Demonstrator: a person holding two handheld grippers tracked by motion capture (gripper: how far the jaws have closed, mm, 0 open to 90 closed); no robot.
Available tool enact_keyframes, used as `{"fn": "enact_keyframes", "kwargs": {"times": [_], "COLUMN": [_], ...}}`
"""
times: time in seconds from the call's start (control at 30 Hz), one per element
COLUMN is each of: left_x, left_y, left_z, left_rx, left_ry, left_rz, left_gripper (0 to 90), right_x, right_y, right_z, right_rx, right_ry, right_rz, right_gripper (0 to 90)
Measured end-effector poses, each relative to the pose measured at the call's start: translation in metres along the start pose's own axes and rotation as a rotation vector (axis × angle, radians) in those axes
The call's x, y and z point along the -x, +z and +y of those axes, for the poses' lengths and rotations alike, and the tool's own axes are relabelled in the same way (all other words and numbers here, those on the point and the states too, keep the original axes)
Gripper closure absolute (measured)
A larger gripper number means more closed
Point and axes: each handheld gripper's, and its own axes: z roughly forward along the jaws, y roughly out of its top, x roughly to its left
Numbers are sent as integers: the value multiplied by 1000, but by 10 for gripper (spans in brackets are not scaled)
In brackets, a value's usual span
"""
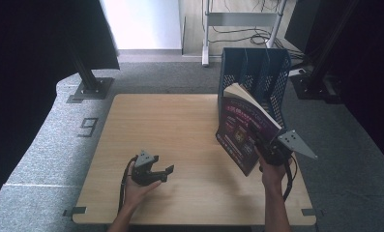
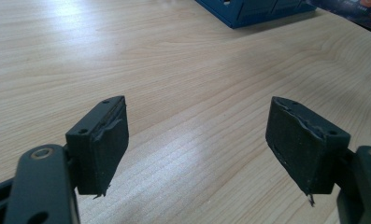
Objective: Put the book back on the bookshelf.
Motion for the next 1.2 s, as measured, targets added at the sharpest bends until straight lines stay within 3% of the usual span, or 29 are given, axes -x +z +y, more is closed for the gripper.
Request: {"fn": "enact_keyframes", "kwargs": {"times": [0.6,1.2], "left_x": [0,-3], "left_y": [1,-1], "left_z": [0,2], "left_rx": [-7,-2], "left_ry": [-4,-16], "left_rz": [-5,-9], "left_gripper": [215,216], "right_x": [13,16], "right_y": [0,27], "right_z": [8,30], "right_rx": [7,11], "right_ry": [14,0], "right_rz": [-49,-79], "right_gripper": [817,817]}}
